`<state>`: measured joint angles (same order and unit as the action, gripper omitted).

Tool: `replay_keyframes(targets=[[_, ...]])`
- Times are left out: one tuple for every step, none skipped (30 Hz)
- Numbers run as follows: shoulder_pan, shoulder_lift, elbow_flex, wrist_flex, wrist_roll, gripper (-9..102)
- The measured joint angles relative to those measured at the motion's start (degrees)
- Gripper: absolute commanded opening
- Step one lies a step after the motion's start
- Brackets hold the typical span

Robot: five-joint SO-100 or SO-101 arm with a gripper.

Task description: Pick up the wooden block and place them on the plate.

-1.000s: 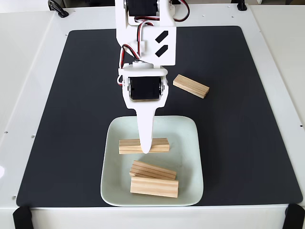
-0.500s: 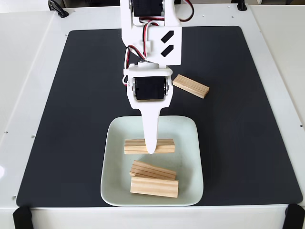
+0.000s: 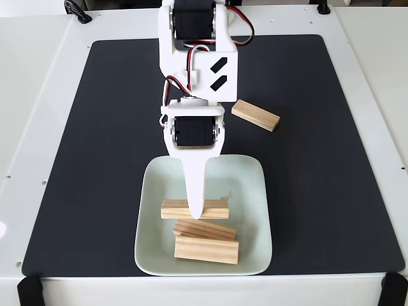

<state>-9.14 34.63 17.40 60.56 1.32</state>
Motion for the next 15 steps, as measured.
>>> replay_keyframes(targets=[[0.0, 0.0, 0.0, 0.0, 0.0, 0], [0.0, 0.0, 0.0, 0.0, 0.0, 0], [0.0, 0.0, 0.0, 0.0, 0.0, 0], [0.0, 0.0, 0.0, 0.0, 0.0, 0], [0.0, 0.0, 0.0, 0.0, 0.0, 0], [0.0, 0.0, 0.0, 0.0, 0.0, 0], [-0.1, 0.0, 0.0, 0.0, 0.0, 0], [-0.2, 0.0, 0.0, 0.0, 0.0, 0], [-0.2, 0.0, 0.0, 0.0, 0.0, 0], [-0.3, 0.0, 0.0, 0.0, 0.0, 0], [-0.3, -0.1, 0.0, 0.0, 0.0, 0], [-0.4, -0.1, 0.0, 0.0, 0.0, 0], [-0.7, -0.2, 0.0, 0.0, 0.0, 0], [-0.9, -0.2, 0.0, 0.0, 0.0, 0], [-1.2, -0.3, 0.0, 0.0, 0.0, 0]])
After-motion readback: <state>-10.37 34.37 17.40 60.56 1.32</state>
